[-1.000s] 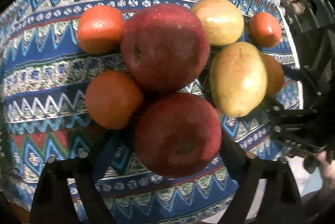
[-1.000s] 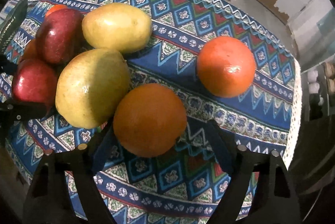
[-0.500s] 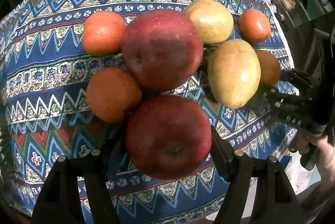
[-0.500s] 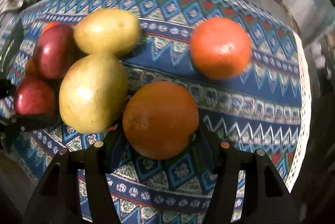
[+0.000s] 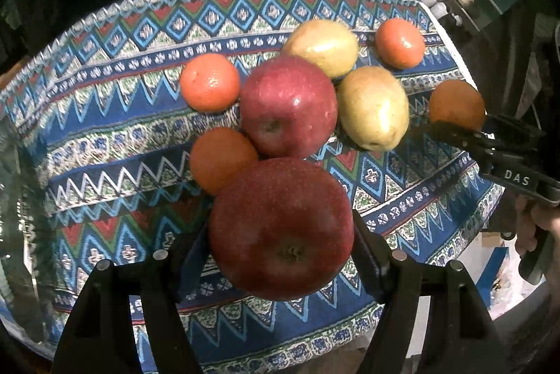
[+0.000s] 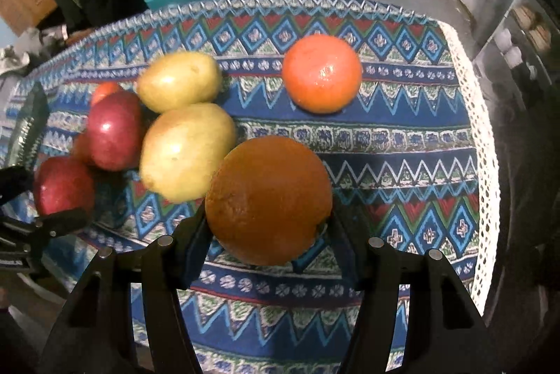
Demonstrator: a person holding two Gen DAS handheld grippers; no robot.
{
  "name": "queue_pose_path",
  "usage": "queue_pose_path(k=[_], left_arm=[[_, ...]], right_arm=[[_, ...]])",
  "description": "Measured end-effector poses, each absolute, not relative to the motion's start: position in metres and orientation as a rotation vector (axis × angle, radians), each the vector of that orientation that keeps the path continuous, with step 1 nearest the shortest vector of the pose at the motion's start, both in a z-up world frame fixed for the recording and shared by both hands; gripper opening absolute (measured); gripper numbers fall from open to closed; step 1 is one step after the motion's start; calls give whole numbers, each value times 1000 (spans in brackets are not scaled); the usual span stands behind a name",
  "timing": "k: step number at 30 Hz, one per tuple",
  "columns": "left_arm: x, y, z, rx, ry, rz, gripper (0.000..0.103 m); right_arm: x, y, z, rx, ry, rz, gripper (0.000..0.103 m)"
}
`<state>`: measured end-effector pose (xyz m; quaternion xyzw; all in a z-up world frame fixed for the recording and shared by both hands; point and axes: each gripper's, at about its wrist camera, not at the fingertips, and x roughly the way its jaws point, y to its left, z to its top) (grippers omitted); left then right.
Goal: Organize fruits
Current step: 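Close the left tool on the red apple while the right tool grasps the orange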
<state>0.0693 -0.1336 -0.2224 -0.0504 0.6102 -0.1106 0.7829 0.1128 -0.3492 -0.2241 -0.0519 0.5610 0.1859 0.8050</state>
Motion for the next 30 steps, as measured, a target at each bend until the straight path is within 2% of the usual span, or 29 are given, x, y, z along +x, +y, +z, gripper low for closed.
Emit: queue_pose_path(k=[30], left_arm=[[37,-42,-121,-92,1091,-133,75]], right_arm=[[95,-266,-107,-42,959,555,61]])
